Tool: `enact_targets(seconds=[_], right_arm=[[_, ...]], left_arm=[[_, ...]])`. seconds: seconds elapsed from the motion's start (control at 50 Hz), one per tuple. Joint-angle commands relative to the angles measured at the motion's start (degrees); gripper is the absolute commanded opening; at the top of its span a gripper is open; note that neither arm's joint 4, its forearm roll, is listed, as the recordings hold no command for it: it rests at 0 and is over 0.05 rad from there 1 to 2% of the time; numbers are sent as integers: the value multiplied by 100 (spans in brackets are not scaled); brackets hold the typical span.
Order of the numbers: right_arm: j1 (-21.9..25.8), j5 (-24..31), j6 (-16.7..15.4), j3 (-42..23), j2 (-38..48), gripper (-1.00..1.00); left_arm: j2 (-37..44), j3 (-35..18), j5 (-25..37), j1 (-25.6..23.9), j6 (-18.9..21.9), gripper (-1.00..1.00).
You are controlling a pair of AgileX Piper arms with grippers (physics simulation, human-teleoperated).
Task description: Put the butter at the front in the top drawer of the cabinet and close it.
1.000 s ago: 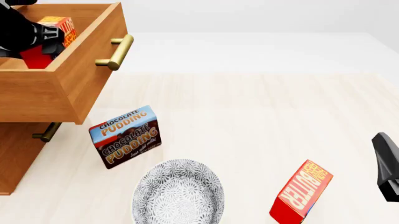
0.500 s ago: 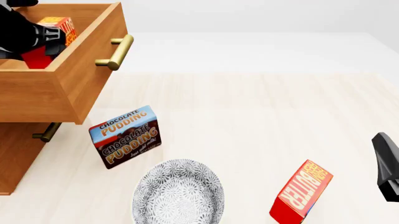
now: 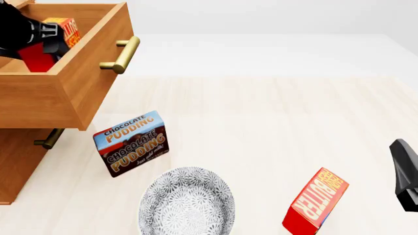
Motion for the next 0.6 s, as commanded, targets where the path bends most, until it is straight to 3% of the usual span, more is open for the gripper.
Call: enact_targets(seconds=[0.02,0.6], right_arm=[[4,-1,13,40,-40,100],[3,-1,13,40,-40,100]], left_arm=[[-192,-49,216,30,92,100],[-803,-220,814,96,371,100]])
